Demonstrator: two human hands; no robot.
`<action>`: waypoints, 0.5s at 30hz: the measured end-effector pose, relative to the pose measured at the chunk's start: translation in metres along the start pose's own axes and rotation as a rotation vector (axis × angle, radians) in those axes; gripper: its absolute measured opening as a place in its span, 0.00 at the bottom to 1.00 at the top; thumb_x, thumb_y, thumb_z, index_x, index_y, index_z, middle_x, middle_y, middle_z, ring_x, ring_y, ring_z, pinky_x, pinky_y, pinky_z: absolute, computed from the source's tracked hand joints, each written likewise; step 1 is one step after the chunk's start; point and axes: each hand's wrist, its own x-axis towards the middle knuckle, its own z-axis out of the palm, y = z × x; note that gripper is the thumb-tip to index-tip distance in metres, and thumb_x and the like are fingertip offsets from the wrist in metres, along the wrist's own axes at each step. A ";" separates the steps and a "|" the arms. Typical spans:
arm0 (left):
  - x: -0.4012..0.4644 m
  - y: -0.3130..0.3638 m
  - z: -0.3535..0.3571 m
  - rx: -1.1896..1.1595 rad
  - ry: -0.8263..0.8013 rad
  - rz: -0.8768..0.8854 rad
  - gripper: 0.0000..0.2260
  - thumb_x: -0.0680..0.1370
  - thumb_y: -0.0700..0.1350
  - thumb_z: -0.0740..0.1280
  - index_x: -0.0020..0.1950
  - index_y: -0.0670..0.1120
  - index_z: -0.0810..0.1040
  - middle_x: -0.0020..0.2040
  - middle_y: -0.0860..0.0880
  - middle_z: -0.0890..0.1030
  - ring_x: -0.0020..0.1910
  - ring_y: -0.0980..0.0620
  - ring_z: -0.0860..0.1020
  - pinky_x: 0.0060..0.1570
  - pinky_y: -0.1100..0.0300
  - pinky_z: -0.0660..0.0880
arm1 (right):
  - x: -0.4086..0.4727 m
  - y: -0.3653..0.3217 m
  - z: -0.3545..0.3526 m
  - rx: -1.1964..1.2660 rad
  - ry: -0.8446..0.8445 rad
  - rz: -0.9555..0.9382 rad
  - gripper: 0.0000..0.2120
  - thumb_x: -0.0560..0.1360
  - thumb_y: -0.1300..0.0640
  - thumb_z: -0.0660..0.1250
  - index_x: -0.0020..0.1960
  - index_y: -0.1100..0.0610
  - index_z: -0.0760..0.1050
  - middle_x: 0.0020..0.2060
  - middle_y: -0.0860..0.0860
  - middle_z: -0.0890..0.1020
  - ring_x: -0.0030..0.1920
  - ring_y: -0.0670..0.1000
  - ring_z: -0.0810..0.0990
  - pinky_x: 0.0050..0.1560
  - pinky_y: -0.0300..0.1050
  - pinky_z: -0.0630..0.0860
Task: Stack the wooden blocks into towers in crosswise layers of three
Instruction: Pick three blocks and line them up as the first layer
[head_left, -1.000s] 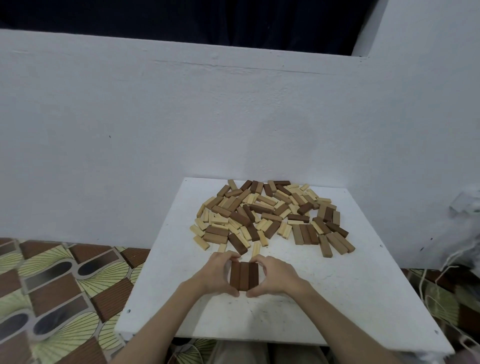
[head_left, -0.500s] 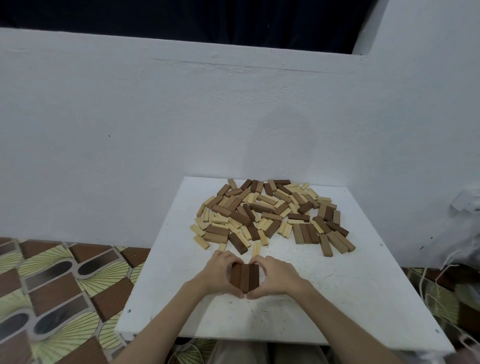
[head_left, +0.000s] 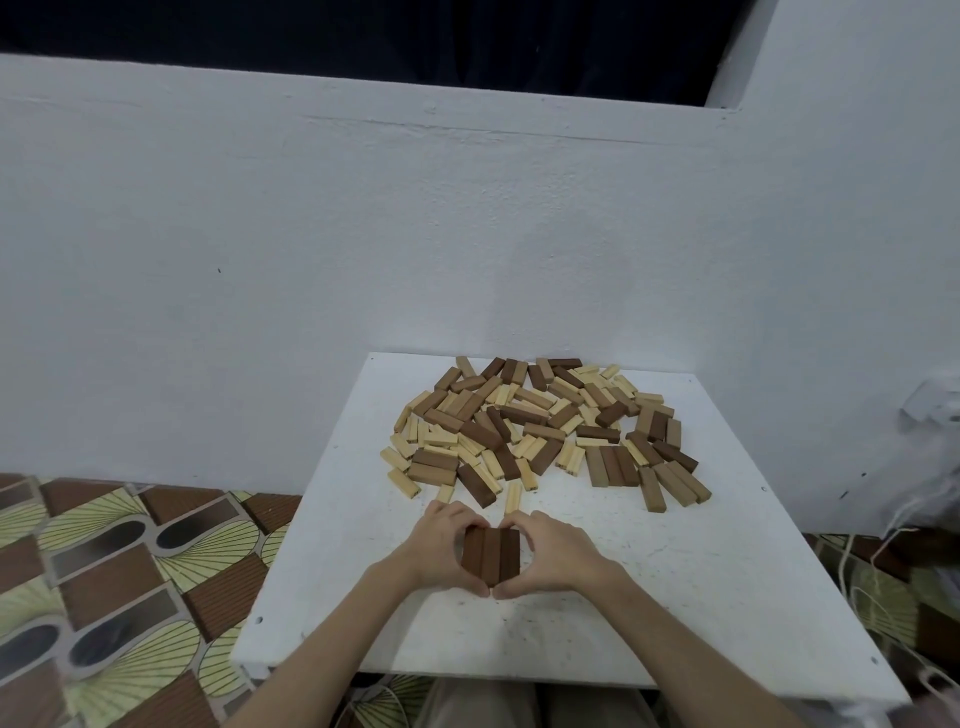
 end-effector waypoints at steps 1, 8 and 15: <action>0.000 0.000 0.000 -0.001 0.000 0.003 0.41 0.53 0.67 0.70 0.63 0.52 0.72 0.56 0.55 0.70 0.55 0.55 0.62 0.52 0.65 0.58 | 0.000 0.000 -0.001 -0.002 0.001 0.000 0.35 0.62 0.36 0.74 0.64 0.45 0.66 0.47 0.45 0.71 0.45 0.45 0.72 0.43 0.39 0.68; 0.000 0.000 0.001 -0.003 -0.015 -0.012 0.42 0.55 0.66 0.73 0.66 0.51 0.70 0.59 0.53 0.70 0.56 0.55 0.62 0.54 0.64 0.60 | -0.001 -0.001 -0.002 0.008 -0.023 0.015 0.37 0.62 0.36 0.74 0.65 0.46 0.65 0.47 0.45 0.71 0.46 0.45 0.72 0.45 0.40 0.69; 0.000 -0.004 -0.041 -0.108 0.110 -0.015 0.50 0.51 0.76 0.67 0.67 0.50 0.71 0.60 0.57 0.68 0.62 0.56 0.63 0.66 0.57 0.62 | 0.006 0.003 -0.035 0.209 -0.020 0.053 0.40 0.63 0.36 0.75 0.68 0.48 0.65 0.39 0.41 0.68 0.38 0.40 0.68 0.37 0.36 0.65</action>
